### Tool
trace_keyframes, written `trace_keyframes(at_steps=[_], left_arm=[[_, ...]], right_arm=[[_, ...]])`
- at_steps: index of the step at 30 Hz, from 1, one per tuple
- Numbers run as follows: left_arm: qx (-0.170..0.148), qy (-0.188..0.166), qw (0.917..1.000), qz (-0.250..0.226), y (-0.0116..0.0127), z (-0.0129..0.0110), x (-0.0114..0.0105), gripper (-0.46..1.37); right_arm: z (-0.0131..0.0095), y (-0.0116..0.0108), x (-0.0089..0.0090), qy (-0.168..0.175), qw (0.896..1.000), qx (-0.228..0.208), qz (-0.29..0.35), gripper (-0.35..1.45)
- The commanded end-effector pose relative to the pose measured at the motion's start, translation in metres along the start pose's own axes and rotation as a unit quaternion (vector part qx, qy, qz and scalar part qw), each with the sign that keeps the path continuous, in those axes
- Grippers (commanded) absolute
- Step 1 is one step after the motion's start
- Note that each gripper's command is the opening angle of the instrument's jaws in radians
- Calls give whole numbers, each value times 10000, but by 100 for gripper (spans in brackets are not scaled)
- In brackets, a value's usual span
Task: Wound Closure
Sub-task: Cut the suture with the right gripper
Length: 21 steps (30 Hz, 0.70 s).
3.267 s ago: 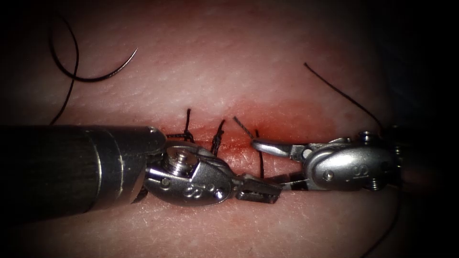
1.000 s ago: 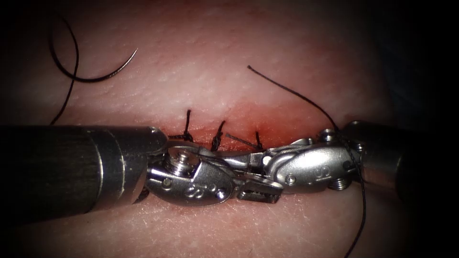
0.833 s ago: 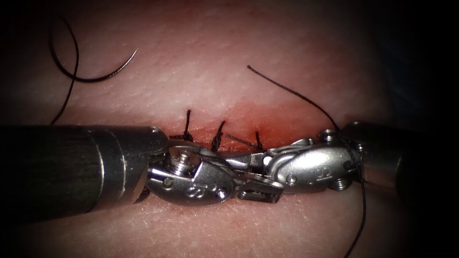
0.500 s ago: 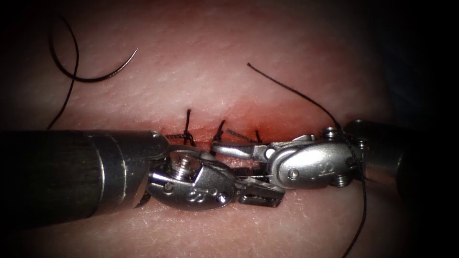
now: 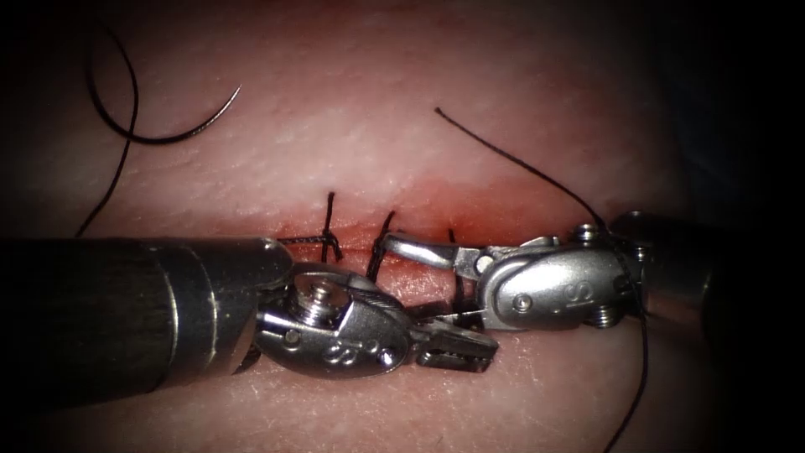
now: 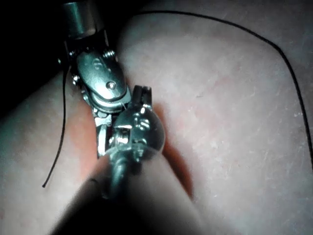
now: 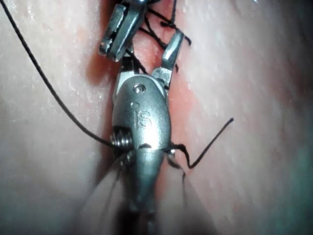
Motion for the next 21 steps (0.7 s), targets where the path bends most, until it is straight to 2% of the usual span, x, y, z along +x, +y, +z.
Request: trace_keyframes(at_steps=[1,12,21], left_arm=[[-45,4,10000,5,-1,0,0,-35],[-44,4,10000,5,-2,1,-2,-35],[-31,-9,10000,3,-2,2,-1,-35]], right_arm=[[0,0,1,12,10000,11,2,115],[7,-5,3,-7,10000,-24,-18,115],[15,-15,-3,-15,10000,-30,-71,110]])
